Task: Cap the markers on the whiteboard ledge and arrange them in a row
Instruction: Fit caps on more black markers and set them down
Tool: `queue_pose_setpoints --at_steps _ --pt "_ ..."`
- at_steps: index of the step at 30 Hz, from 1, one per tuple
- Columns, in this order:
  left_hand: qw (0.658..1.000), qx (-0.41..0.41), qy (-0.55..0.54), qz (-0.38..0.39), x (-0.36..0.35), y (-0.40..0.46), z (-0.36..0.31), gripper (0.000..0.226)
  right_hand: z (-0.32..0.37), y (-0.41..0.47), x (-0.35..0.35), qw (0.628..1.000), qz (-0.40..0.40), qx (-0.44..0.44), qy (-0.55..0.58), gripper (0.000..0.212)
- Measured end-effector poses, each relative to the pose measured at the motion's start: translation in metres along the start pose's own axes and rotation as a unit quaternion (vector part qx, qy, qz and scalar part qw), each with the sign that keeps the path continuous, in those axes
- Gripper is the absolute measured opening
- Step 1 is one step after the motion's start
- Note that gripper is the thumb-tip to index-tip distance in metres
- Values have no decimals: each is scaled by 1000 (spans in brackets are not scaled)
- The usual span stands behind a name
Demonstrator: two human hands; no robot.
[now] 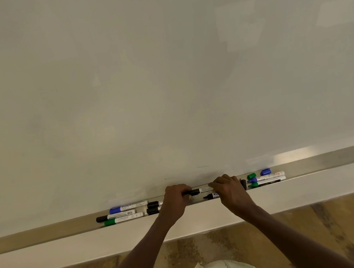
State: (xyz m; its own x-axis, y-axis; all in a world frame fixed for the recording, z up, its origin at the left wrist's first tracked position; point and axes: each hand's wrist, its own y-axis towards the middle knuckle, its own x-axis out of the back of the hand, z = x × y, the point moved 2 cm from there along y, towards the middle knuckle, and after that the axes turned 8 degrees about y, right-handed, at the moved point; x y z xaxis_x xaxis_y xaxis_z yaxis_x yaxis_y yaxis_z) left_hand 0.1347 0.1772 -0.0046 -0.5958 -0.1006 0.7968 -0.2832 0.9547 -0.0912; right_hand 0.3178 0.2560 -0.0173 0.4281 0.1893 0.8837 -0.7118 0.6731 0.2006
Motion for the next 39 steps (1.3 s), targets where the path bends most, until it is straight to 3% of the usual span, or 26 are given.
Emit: queue_pose_setpoints --at_steps 4,9,13,18,21,24,27,31,34,39 --pt "981 88 -164 -45 6 0 5 18 8 0 6 996 8 8 90 23" --pt "864 253 -431 -59 -3 -2 -1 16 37 -2 6 991 -11 36 126 23" --pt "822 300 -469 -121 -11 -6 -9 15 56 1 3 991 -23 -11 132 23" --pt "780 320 -523 -124 -7 -7 -12 10 63 12 7 949 -20 -152 276 43" --pt "766 314 -549 -118 -6 -8 -7 12 54 20 5 907 13 -234 349 46" --pt "787 326 -509 -125 -9 -9 -5 14 37 27 11 884 81 -261 379 37" --pt "796 359 -462 -153 -18 -11 -8 10 16 27 17 916 111 -218 318 22" --pt "779 379 -468 -175 -23 -12 -10 7 -8 18 15 957 93 -159 225 12" --pt "763 380 -505 -131 -26 -16 -14 10 -19 12 8 986 45 -105 119 19" --pt "789 358 -497 -52 -27 -27 -13 5 -25 6 -6 990 -1 -123 66 19"
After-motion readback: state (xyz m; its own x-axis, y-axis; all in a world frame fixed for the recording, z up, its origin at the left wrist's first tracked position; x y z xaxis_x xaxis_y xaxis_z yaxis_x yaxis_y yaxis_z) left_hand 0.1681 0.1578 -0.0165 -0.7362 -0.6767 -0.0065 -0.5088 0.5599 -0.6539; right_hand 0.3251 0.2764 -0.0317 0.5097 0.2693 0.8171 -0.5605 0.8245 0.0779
